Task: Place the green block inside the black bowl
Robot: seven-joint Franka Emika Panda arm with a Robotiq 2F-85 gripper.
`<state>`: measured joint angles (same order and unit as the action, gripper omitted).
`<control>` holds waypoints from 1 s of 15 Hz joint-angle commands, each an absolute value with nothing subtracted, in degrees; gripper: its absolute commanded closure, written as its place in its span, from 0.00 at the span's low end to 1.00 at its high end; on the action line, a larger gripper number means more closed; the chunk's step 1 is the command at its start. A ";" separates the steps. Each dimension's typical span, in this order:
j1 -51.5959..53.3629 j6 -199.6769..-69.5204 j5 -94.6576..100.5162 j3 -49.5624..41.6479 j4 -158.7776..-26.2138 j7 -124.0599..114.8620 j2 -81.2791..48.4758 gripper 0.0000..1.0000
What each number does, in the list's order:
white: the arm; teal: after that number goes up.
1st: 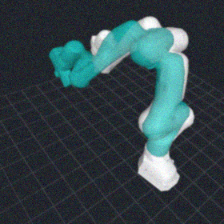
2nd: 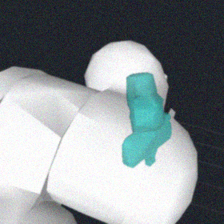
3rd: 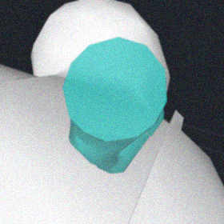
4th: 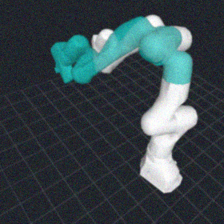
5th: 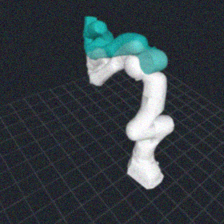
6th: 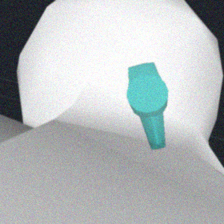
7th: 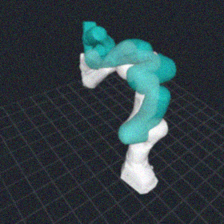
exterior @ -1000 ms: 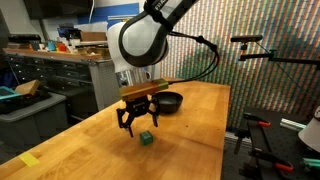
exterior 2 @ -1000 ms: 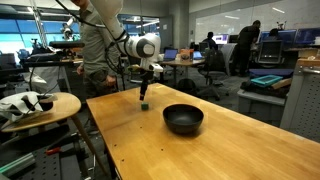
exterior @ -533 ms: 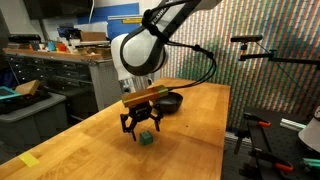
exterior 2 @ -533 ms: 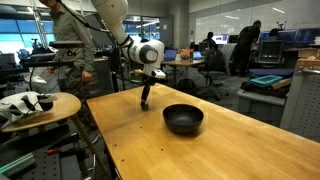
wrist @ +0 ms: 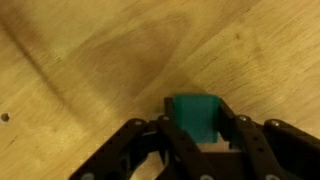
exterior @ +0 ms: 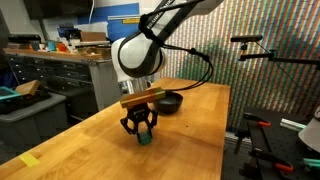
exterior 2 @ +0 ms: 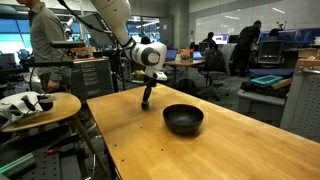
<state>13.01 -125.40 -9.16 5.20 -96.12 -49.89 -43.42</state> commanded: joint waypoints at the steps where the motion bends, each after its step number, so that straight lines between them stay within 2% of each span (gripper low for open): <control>1: 11.90 -123.90 -11.94 5.28 -95.70 -47.74 -41.77 0.82; 15: 2.58 -125.00 -22.00 2.56 -107.67 -46.86 -25.55 0.82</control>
<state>4.19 -125.25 -18.79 3.57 -104.08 -48.47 -29.43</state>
